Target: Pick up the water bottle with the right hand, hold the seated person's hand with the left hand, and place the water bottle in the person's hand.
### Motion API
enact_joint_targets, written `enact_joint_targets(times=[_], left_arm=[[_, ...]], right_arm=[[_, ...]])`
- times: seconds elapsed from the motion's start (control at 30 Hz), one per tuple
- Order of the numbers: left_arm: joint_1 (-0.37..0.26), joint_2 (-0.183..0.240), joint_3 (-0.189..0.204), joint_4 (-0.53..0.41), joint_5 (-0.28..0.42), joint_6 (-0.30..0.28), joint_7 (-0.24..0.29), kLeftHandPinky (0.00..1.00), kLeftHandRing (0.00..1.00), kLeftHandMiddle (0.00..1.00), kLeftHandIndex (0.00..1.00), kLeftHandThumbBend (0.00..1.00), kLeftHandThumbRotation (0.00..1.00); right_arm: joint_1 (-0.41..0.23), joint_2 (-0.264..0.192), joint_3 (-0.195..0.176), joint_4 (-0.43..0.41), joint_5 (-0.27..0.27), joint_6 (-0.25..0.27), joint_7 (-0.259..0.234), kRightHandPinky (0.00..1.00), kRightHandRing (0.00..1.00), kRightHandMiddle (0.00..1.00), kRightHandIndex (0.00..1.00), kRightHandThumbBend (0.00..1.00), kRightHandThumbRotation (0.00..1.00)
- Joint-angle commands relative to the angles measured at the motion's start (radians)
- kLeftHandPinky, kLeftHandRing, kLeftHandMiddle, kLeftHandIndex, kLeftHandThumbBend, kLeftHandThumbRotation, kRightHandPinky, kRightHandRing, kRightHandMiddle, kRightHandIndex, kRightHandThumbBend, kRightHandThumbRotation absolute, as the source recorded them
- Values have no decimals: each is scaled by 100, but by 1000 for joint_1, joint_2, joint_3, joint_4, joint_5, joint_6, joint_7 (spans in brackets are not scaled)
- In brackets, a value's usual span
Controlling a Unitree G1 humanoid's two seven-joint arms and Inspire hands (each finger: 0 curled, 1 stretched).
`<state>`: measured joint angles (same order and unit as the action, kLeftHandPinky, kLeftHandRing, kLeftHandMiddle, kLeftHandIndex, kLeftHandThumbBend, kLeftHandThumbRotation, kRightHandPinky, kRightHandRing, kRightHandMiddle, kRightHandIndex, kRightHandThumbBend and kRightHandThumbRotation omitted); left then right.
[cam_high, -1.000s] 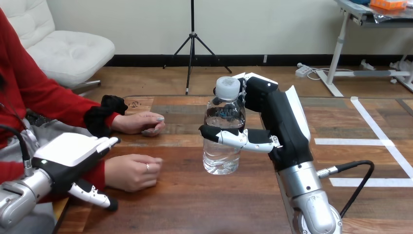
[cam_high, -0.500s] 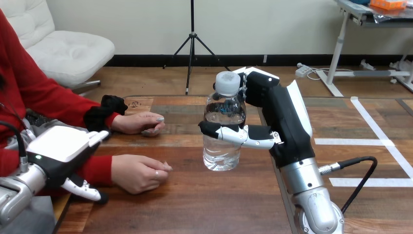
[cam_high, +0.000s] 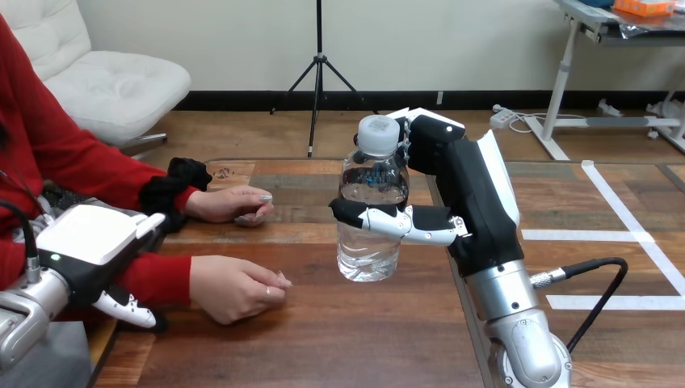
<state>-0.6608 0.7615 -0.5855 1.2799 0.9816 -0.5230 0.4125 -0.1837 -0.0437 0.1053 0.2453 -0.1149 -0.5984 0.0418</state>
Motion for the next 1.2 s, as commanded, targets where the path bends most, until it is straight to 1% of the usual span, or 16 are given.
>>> enact_joint_targets(times=[0.0,0.13,0.23,0.33,0.43,0.63,0.83,0.87,0.93,1.03,1.17], left_arm=[[-54,-20,-21,29,-3,28,-7,83,87,91,95,100,48],[-58,-26,-22,35,-5,34,-22,81,86,90,94,100,46],[-56,-29,-11,39,-20,29,-34,80,85,89,93,100,45],[-56,-30,-15,39,-21,30,-32,79,83,88,92,100,44],[-58,-32,-20,41,-20,32,-34,78,82,87,91,100,45],[-55,-39,-10,44,-41,18,-37,75,79,85,89,100,45],[-58,-49,-6,46,-57,22,-60,73,76,82,88,100,44],[-57,-53,0,47,-67,21,-66,73,76,82,87,100,44],[-55,-57,8,47,-79,18,-73,71,74,79,84,100,42],[-58,-60,0,46,-80,24,-80,70,73,77,81,100,41],[-57,-67,5,46,-93,27,-91,67,69,73,77,98,39]], right_arm=[[-27,5,-21,-59,13,-11,-14,30,36,51,53,84,0],[-24,4,-20,-68,10,-2,-14,30,36,51,53,84,0],[-21,4,-21,-75,12,7,-14,30,36,51,53,84,0],[-18,3,-22,-81,9,13,-16,30,36,51,53,84,0],[-19,2,-22,-79,11,8,-15,30,36,51,53,84,0],[-18,2,-24,-79,8,4,-18,30,36,51,53,84,0],[-18,1,-24,-80,4,1,-20,30,36,51,53,84,0],[-18,1,-24,-79,4,-1,-19,30,36,51,53,84,0],[-18,1,-24,-79,5,-3,-19,30,36,51,53,84,0],[-15,2,-23,-85,5,3,-19,30,36,51,53,84,0],[-13,2,-22,-91,3,5,-19,30,36,51,53,83,0]])
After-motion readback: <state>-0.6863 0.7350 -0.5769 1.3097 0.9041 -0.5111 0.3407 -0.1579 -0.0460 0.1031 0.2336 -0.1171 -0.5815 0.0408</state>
